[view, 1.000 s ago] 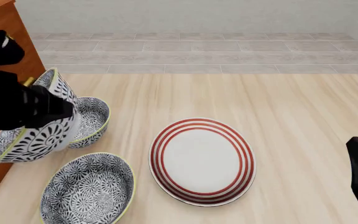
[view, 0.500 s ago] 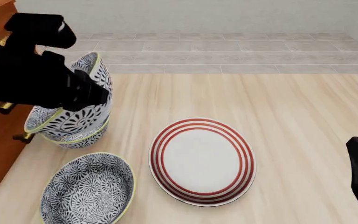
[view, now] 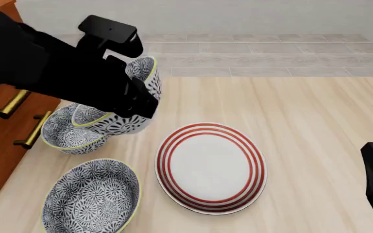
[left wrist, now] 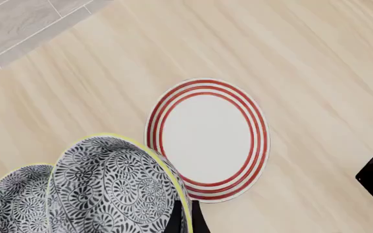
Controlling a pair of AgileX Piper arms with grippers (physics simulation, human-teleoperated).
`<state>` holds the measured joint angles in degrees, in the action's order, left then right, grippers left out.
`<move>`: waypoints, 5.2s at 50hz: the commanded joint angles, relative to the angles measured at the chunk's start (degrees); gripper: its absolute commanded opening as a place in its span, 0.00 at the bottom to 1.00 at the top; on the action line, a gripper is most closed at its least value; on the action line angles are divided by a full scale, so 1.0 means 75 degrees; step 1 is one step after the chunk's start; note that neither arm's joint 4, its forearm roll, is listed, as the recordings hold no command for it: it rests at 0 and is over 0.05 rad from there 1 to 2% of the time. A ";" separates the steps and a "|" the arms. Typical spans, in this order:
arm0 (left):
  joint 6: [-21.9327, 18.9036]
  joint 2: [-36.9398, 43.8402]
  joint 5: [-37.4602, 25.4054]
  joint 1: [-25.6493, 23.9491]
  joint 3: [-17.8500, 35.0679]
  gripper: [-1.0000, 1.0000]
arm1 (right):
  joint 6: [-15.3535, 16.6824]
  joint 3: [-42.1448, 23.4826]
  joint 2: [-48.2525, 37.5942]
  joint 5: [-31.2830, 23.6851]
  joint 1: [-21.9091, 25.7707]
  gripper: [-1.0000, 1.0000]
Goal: Put the bowl at the front on the plate.
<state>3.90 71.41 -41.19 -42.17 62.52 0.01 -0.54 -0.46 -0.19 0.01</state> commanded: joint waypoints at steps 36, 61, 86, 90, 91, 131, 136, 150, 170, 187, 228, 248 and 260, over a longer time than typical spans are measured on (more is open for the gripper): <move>-0.0509 0.1521 0.0325 -0.1685 0.0881 0.00 | -0.0001 0.0020 0.0009 0.0013 -0.0002 1.00; -0.0259 0.2361 0.0585 -0.2173 0.1070 0.00 | 0.0000 0.0020 0.0009 0.0013 -0.0001 1.00; -0.0339 0.2493 0.0736 -0.1979 0.1050 0.00 | 0.0000 0.0020 0.0008 0.0013 0.0000 1.00; -0.0274 0.2631 0.0862 -0.1990 0.1037 0.00 | -0.0001 0.0020 0.0008 0.0013 -0.0001 1.00; -0.0273 0.2655 0.0878 -0.1989 0.1018 0.00 | 0.0000 0.0020 0.0008 0.0013 0.0001 1.00; -0.0149 0.3512 0.1329 -0.1931 0.1179 0.00 | 0.0001 0.0020 0.0009 0.0013 0.0000 1.00; -0.0150 0.3562 0.1352 -0.1930 0.1190 0.00 | 0.0000 0.0020 0.0009 0.0013 -0.0001 1.00; -0.0122 0.3800 0.1545 -0.1972 0.1037 0.00 | 0.0000 0.0020 0.0009 0.0013 -0.0001 1.00; -0.0148 0.4089 0.1717 -0.2093 0.0912 0.00 | 0.0000 0.0020 0.0010 0.0013 -0.0001 1.00; -0.0115 0.4228 0.1855 -0.2172 0.0800 0.00 | 0.0001 0.0020 0.0010 0.0013 -0.0002 1.00; -0.0042 0.3408 0.1293 -0.2135 0.0856 1.00 | 0.0000 0.0020 0.0009 0.0013 -0.0001 1.00; -0.0436 0.1692 0.0577 -0.1731 0.0333 1.00 | 0.0001 0.0020 0.0009 0.0013 -0.0001 1.00; -0.0535 0.0705 0.0181 -0.1601 0.0019 1.00 | 0.0000 0.0020 0.0008 0.0013 -0.0002 1.00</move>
<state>0.71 82.96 -37.14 -55.24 64.47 0.00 -0.54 -0.45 -0.19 0.01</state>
